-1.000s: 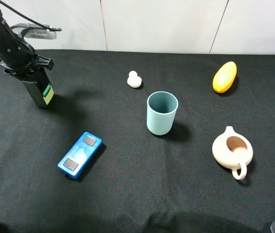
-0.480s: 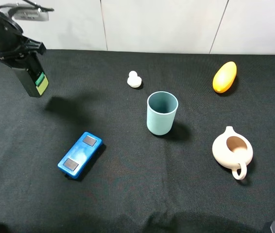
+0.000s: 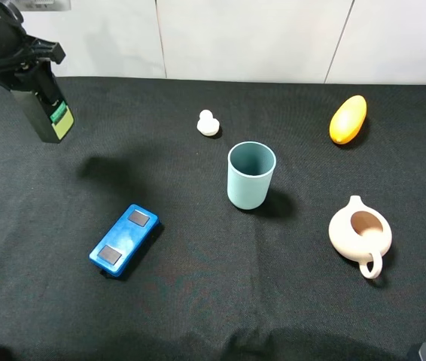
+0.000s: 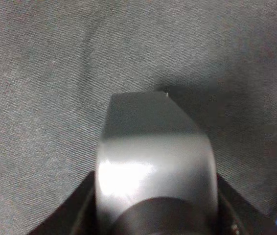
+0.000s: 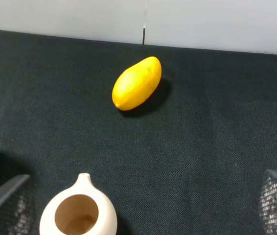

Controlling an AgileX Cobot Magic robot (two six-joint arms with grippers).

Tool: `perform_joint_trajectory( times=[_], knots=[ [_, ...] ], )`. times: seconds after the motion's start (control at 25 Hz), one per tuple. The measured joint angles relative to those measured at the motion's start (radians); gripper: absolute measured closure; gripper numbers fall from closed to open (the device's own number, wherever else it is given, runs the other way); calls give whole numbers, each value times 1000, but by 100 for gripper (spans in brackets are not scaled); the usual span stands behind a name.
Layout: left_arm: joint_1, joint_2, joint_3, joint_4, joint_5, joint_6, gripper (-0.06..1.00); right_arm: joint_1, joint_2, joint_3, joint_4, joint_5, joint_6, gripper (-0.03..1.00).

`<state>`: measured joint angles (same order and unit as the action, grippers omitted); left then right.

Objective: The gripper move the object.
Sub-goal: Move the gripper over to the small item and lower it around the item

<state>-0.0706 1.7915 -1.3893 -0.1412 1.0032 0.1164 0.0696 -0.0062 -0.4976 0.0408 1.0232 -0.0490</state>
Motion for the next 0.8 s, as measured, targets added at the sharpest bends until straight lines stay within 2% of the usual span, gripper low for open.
perform_joint_trajectory(
  times=[0.2,0.8],
  knots=[
    [-37,0,-57,-3,31,1,46,0,0,0,0,0,0,27],
    [-275,1,-189,-3,25,-41,46,0,0,0,0,0,0,27]
  ],
)
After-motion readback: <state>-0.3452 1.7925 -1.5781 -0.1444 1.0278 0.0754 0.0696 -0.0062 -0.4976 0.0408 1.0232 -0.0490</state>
